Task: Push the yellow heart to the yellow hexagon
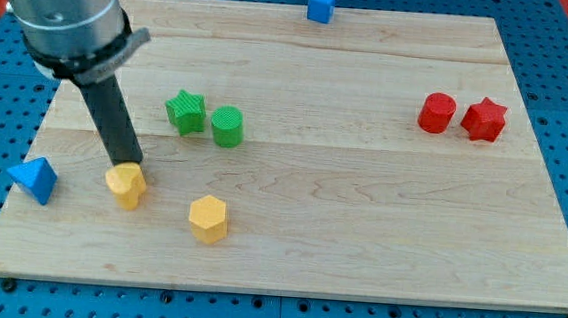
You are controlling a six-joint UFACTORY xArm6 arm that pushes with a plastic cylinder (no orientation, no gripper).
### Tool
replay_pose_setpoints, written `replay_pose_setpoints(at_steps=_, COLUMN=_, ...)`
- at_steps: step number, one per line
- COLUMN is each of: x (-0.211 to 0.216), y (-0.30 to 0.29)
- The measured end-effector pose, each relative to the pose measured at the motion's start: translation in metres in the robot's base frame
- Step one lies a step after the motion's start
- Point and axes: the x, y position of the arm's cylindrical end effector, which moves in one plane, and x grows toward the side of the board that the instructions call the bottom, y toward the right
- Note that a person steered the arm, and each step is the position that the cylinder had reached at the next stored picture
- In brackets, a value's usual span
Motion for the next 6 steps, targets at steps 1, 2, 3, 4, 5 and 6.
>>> replay_pose_setpoints(at_steps=1, x=0.024, y=0.003)
replay_pose_setpoints(at_steps=2, x=0.015, y=-0.034)
replay_pose_setpoints(at_steps=3, x=0.046, y=-0.046)
replay_pose_setpoints(at_steps=4, x=0.059, y=-0.002)
replay_pose_setpoints(at_steps=5, x=0.059, y=0.055)
replay_pose_setpoints(at_steps=6, x=0.059, y=0.086)
